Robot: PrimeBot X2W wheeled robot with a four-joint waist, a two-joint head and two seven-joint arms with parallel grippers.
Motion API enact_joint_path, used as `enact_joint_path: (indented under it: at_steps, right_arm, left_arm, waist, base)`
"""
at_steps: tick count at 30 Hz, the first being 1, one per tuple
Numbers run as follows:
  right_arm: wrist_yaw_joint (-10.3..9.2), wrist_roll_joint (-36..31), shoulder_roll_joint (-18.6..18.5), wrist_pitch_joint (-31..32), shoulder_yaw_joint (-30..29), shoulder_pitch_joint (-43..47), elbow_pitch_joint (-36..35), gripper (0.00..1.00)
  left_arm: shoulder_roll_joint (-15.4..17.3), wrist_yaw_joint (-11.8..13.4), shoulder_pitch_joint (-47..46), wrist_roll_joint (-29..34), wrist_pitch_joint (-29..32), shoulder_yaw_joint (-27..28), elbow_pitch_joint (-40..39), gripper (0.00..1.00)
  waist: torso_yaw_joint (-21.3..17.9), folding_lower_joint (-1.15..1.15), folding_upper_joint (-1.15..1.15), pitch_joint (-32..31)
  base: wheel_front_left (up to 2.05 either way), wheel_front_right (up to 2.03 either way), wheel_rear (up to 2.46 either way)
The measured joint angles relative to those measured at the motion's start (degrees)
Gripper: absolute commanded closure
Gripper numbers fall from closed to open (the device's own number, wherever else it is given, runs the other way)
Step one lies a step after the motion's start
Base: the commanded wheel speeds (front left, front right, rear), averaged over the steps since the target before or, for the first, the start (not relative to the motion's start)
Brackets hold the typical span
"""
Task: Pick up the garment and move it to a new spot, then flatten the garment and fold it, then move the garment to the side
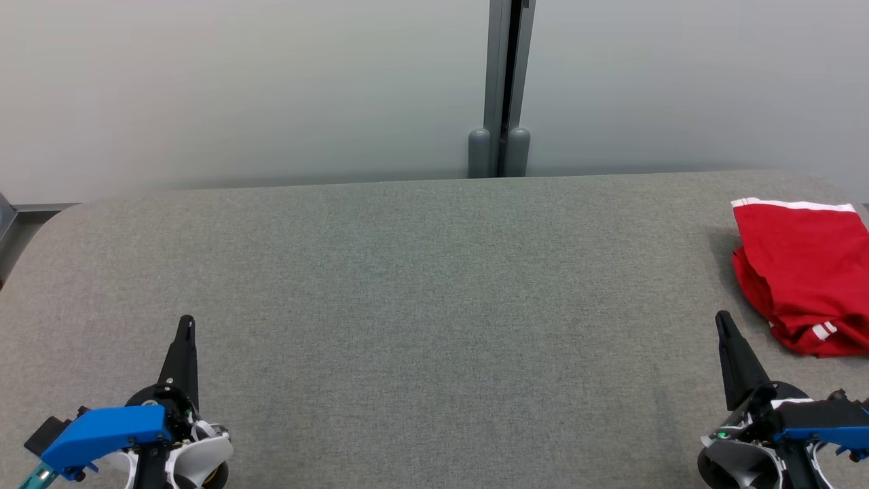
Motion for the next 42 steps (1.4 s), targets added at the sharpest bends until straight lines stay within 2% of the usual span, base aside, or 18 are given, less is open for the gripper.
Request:
enact_joint_path:
  at_steps: [42]
  right_arm:
    - [0.0, 0.0, 0.01, 0.0, 0.0, -0.01, 0.0, 1.0]
  left_arm:
    - [0.0, 0.0, 0.0, 0.0, 0.0, 0.0, 0.0, 1.0]
  waist:
    - [0.0, 0.0, 0.0, 0.0]
  base:
    - [0.0, 0.0, 0.0]
